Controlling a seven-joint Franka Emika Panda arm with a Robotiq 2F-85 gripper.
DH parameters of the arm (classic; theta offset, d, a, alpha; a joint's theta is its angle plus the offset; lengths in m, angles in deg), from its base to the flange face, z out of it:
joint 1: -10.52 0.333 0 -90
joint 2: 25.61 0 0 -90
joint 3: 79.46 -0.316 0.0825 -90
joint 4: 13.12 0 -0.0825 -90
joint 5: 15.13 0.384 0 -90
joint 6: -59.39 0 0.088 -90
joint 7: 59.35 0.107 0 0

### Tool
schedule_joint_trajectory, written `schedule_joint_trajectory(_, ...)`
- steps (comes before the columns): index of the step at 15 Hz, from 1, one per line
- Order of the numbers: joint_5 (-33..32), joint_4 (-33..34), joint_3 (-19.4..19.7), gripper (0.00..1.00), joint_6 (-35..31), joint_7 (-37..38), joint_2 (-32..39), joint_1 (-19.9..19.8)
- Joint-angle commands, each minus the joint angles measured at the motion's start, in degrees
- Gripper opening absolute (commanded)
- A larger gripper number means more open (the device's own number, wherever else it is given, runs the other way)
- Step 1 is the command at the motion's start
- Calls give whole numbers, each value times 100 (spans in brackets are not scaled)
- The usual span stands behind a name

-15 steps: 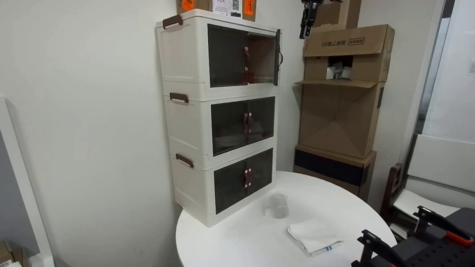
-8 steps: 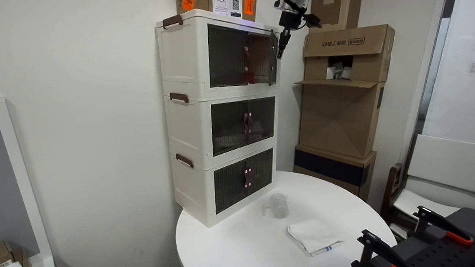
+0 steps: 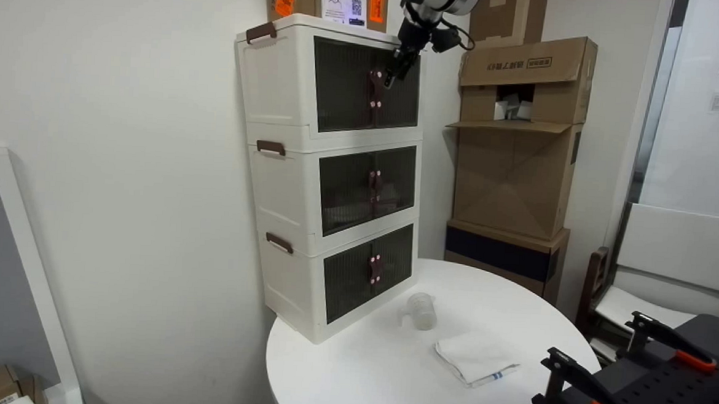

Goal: Close the top right cabinet door

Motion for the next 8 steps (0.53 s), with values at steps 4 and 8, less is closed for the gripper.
schedule_joint_trajectory(4, -151, -300, 7, 100, -549, 1014, -152, 79)
schedule_joint_trajectory(8, 266, -704, -208, 100, 367, 496, -754, -215)
